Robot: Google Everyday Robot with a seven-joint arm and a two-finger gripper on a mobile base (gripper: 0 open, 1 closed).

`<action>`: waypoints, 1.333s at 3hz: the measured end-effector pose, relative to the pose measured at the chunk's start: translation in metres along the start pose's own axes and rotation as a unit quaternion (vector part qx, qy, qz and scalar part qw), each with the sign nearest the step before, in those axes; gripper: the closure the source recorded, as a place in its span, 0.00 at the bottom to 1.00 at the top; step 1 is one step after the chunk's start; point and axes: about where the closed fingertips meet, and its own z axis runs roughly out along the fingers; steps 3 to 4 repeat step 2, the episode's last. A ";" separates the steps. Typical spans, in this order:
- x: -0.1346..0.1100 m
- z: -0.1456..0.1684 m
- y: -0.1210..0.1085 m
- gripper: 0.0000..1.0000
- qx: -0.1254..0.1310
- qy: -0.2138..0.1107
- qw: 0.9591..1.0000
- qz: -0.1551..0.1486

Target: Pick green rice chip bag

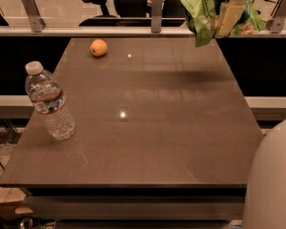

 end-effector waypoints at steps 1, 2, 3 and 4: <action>-0.002 -0.006 -0.008 1.00 0.011 -0.021 1.000 0.000; -0.003 -0.007 -0.009 1.00 0.012 -0.024 1.000 -0.002; -0.003 -0.007 -0.009 1.00 0.012 -0.024 1.000 -0.002; -0.003 -0.007 -0.009 1.00 0.012 -0.024 1.000 -0.002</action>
Offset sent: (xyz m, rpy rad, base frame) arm 0.0003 -0.0055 0.0213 0.0469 -0.0201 0.0204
